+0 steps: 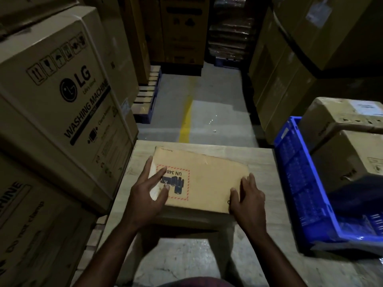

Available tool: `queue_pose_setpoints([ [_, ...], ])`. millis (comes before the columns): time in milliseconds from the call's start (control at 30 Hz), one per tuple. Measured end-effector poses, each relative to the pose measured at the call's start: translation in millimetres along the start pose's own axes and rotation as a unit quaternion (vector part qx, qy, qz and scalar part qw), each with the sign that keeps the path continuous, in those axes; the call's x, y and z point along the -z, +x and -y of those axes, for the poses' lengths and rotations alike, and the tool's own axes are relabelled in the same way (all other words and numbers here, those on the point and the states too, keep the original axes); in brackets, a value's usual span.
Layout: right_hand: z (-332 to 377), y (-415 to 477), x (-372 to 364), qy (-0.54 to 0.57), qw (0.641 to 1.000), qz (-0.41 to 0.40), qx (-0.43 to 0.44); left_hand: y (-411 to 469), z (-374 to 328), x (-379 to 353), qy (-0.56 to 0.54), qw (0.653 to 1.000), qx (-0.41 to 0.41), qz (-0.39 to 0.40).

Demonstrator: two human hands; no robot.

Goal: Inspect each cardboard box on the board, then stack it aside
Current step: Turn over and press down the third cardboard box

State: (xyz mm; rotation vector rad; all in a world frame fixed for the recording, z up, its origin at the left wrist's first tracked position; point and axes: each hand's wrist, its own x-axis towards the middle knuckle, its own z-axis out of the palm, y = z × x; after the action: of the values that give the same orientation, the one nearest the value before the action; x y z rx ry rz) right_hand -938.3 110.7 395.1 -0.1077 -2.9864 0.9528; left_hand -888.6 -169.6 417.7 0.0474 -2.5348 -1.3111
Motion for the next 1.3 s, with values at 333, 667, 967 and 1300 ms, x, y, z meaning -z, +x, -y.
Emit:
queue_pose_setpoints([
  [333,-4.5,-13.4,-0.6,-0.159,0.987,0.012,0.035,-31.8,35.1,-35.4,0.093,0.996,0.004,-0.010],
  [667,-40.0,-12.3,6.8,0.282,0.944,0.021,-0.170,-32.1,37.6,-34.1,0.142,0.989,-0.006,0.048],
  [967,-12.8,0.4,45.7,0.388,0.914,0.065,-0.093,-27.7,36.7,-39.1,0.065,0.997,0.030,0.029],
  [1300,50.3,2.0,85.3,0.375,0.924,0.073,-0.001,-7.1,15.5,-50.4,0.103,0.973,0.186,0.087],
])
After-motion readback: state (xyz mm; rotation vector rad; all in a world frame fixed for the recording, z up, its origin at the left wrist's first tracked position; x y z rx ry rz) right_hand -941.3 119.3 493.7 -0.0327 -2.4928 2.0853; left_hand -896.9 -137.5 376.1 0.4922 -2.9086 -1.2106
